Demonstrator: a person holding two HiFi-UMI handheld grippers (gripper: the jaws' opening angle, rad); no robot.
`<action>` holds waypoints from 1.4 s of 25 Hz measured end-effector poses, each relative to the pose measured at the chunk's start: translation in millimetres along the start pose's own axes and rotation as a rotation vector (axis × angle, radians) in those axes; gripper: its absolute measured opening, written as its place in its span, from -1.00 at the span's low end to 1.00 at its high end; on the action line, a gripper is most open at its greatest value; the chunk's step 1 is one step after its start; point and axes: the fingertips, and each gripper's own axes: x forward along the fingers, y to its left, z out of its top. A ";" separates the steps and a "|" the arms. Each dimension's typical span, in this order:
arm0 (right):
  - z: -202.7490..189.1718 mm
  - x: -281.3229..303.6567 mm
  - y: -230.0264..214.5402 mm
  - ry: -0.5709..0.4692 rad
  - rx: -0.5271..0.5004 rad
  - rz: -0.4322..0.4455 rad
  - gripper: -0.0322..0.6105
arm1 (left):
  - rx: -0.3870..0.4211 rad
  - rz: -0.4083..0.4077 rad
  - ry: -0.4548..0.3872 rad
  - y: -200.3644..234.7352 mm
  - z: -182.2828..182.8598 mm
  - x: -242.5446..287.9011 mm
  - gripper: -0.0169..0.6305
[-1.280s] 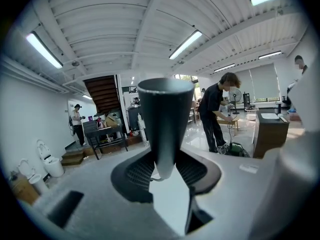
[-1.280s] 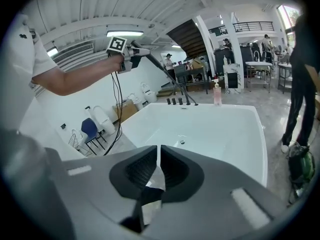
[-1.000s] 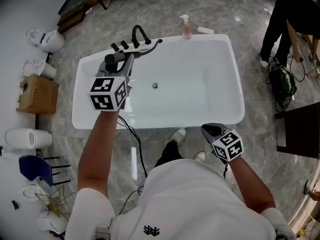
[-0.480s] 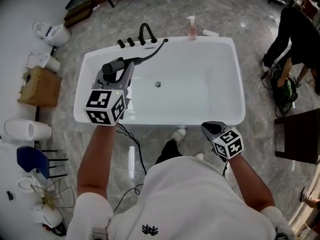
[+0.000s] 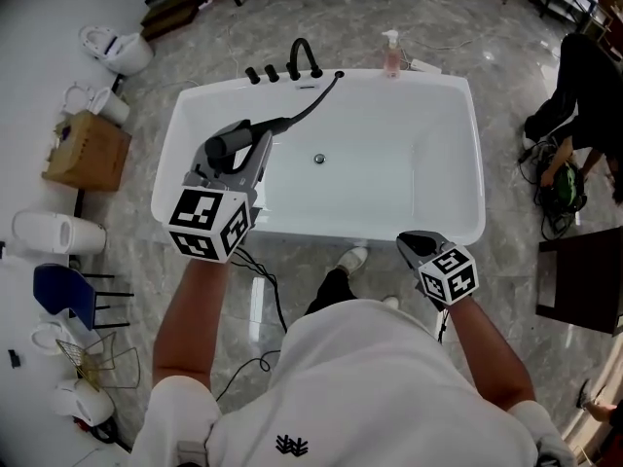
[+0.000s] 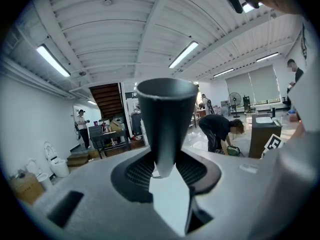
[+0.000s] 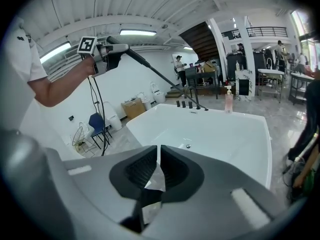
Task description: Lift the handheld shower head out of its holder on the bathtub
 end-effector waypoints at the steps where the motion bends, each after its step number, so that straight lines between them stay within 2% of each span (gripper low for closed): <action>1: -0.1 0.2 1.5 0.000 -0.002 0.002 -0.79 | 0.002 0.002 -0.001 -1.3 0.4 -5.1 -0.52; 14: 6.8 -1.3 4.5 -0.012 -0.024 0.013 -0.79 | 0.009 0.018 -0.034 -10.7 13.3 -49.2 -0.52; 35: 3.9 -5.2 1.8 -0.015 -0.019 -0.001 -0.82 | 0.005 0.002 -0.031 -20.1 10.2 -52.0 -0.52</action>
